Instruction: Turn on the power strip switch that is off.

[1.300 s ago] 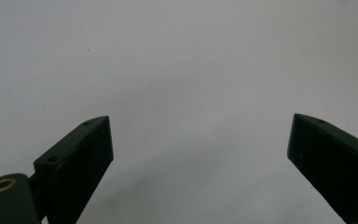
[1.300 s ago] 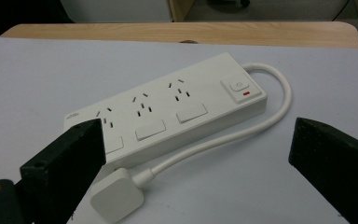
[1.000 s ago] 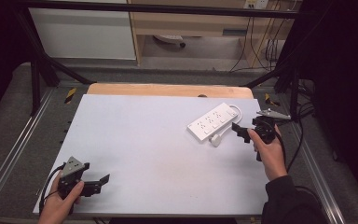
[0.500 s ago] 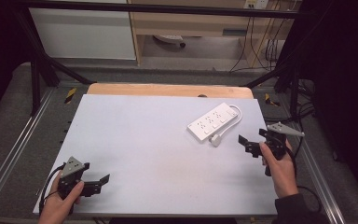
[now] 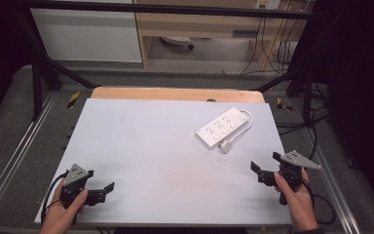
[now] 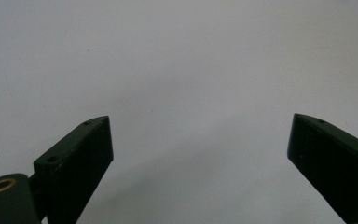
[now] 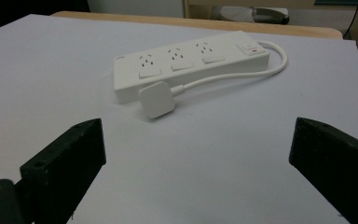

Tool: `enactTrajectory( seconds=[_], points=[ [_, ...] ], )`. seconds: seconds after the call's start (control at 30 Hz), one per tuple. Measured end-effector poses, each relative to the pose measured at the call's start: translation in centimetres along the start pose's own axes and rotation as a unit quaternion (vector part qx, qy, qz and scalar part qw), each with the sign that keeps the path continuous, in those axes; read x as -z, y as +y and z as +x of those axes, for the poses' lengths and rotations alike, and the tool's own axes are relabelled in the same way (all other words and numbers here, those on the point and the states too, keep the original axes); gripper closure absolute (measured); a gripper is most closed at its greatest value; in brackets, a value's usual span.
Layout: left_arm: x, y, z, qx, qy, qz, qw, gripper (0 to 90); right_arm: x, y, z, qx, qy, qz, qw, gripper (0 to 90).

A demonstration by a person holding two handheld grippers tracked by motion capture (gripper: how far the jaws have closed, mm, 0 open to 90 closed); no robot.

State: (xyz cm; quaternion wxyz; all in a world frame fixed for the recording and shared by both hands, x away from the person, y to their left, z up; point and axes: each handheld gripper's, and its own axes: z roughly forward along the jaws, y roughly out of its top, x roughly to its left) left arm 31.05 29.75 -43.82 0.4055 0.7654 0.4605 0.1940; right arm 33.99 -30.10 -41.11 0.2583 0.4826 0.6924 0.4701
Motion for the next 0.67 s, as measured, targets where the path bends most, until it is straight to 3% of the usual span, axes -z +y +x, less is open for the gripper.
enactTrajectory(
  seconds=[0.33,0.67],
  points=[
    [0.0,0.0,0.0,0.0,-0.002,-0.002,1.0,6.8,-0.9,-2.4,1.2,0.015,0.011,0.03,0.9994,3.4],
    [0.0,0.1,-0.1,-0.003,-0.002,-0.002,1.0,6.8,-2.8,-3.1,1.7,0.031,0.011,0.053,0.9981,3.1]
  ],
)
